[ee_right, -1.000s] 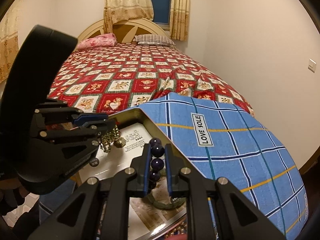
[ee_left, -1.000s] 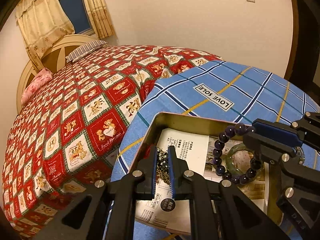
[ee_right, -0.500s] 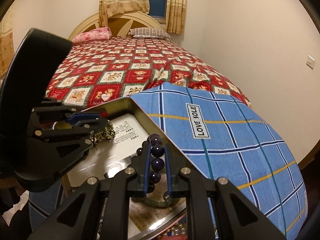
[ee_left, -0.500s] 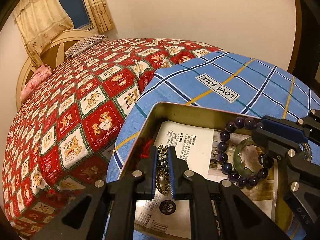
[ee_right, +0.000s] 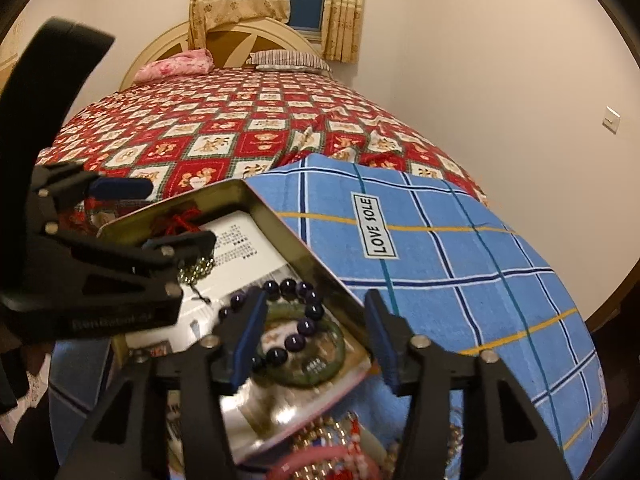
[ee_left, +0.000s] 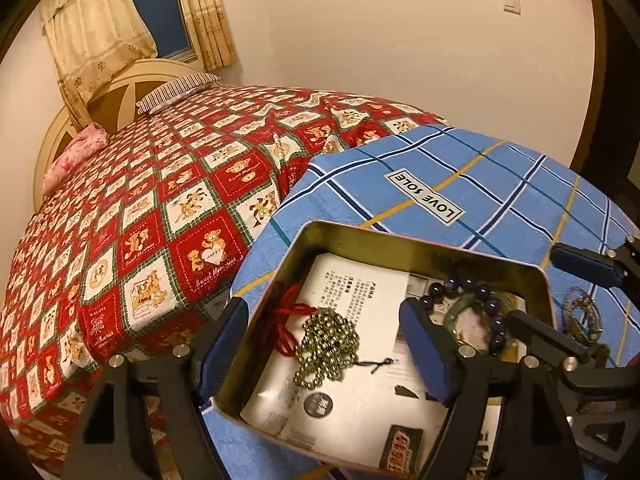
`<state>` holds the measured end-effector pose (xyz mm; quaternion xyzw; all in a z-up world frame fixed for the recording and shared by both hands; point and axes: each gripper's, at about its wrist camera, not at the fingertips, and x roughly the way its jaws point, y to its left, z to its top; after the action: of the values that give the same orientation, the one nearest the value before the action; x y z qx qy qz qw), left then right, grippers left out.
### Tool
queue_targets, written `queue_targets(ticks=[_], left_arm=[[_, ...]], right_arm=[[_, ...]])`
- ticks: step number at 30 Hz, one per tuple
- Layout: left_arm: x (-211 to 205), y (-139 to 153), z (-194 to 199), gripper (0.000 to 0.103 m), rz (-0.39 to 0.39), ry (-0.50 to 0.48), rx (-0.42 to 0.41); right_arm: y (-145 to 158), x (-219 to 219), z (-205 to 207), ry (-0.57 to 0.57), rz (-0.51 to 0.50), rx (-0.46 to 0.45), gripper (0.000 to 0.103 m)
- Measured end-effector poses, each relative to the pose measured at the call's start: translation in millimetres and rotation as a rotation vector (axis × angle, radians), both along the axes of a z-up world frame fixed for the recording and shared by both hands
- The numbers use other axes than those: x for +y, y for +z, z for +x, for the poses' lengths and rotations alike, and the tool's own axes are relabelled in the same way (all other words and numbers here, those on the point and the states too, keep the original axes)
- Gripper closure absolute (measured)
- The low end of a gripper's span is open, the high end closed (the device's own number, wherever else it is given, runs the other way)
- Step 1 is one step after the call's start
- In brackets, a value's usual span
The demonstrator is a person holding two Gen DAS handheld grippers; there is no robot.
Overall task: Organize jewelry
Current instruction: 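Lower the gold chain and purple bracelet into the tin and open both grippers, then move the right gripper back to the pink bangle and pearl pile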
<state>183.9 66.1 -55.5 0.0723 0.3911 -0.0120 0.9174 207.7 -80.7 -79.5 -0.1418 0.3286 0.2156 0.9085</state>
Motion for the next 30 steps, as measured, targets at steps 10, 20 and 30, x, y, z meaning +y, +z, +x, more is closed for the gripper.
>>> queue_targets(ticks=[10, 20, 30], left_arm=[[-17.4, 1.0, -47.8, 0.025, -0.086, -0.030, 0.008], [-42.6, -9.9, -104.0, 0.025, -0.050, -0.010, -0.023], [-70.9, -13.9, -119.9, 0.025, -0.037, -0.084, -0.023]], right_arm=[[-5.3, -94.3, -30.7, -0.180, 0.029, 0.053, 0.044], [-25.9, -121.3, -62.7, -0.217, 0.046, 0.122, 0.044], [-36.2, -98.1, -69.5, -0.115, 0.030, 0.118, 0.044]])
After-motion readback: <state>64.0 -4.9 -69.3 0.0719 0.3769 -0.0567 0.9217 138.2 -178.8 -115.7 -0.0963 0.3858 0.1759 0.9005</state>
